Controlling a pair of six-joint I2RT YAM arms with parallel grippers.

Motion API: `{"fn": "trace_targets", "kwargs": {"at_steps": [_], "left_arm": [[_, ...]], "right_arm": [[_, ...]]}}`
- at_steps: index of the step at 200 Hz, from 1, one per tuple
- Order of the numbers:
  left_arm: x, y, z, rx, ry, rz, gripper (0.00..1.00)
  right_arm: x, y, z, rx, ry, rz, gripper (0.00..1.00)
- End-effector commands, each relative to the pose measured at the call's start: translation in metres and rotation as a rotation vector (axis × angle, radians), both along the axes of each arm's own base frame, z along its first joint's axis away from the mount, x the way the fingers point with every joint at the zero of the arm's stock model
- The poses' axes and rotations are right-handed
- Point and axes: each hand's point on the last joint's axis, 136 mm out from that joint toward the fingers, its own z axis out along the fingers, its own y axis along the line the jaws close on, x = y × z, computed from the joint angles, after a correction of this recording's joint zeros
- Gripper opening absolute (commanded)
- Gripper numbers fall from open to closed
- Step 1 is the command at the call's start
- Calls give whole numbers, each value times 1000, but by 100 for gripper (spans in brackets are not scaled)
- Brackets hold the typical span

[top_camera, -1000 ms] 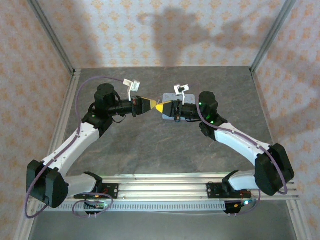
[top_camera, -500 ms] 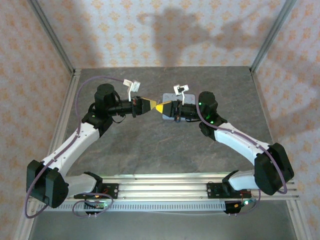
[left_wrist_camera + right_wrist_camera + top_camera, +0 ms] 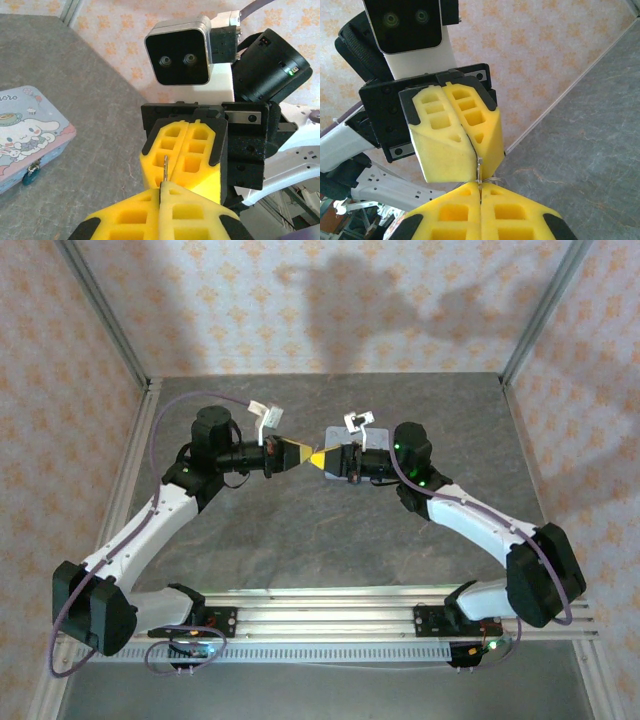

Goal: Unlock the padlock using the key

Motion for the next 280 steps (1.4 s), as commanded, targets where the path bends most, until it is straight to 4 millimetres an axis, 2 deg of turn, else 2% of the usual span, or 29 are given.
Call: {"fn": "trace_targets", "kwargs": {"at_steps": [1,19,44,76,98,129,168,183,186,207,215,219,240,280], "left_arm": [[-11,-11,4,-12,-10,-43,0],[-2,-10,4,-38,-7,-1,0],[5,-9,2,-63,2,35,0],[9,-8,0,-72,12,54,0],[9,-7,-2,-67,14,65,0],[10,-2,-6,-55,21,82,0],[7,-2,-6,-29,21,63,0],[4,-3,-5,-23,19,42,0],[3,-4,-4,-23,18,35,0],[-3,-9,-2,-14,18,-24,0],[-6,-11,-1,-6,16,-45,0],[-8,-12,-1,-4,16,-55,0],[-16,-16,4,-1,3,-99,0],[-20,-17,10,-3,-10,-122,0]], "right_arm": [[3,5,21,25,-74,-8,5],[6,4,16,10,-65,-25,14],[8,3,13,-8,-62,-44,22],[11,1,11,-29,-65,-70,25],[15,-2,10,-39,-67,-97,32],[16,-17,21,-46,-87,-137,39],[1,-34,42,-61,-116,-117,43],[3,-37,41,-79,-96,-128,47],[-2,-40,50,-67,-115,-131,48],[0,-40,55,-61,-72,-136,54],[-1,-39,59,-54,-54,-125,54],[4,-35,52,-63,-27,-118,54],[9,-28,43,-69,39,-84,51],[4,-21,40,-65,48,-46,51]]}}
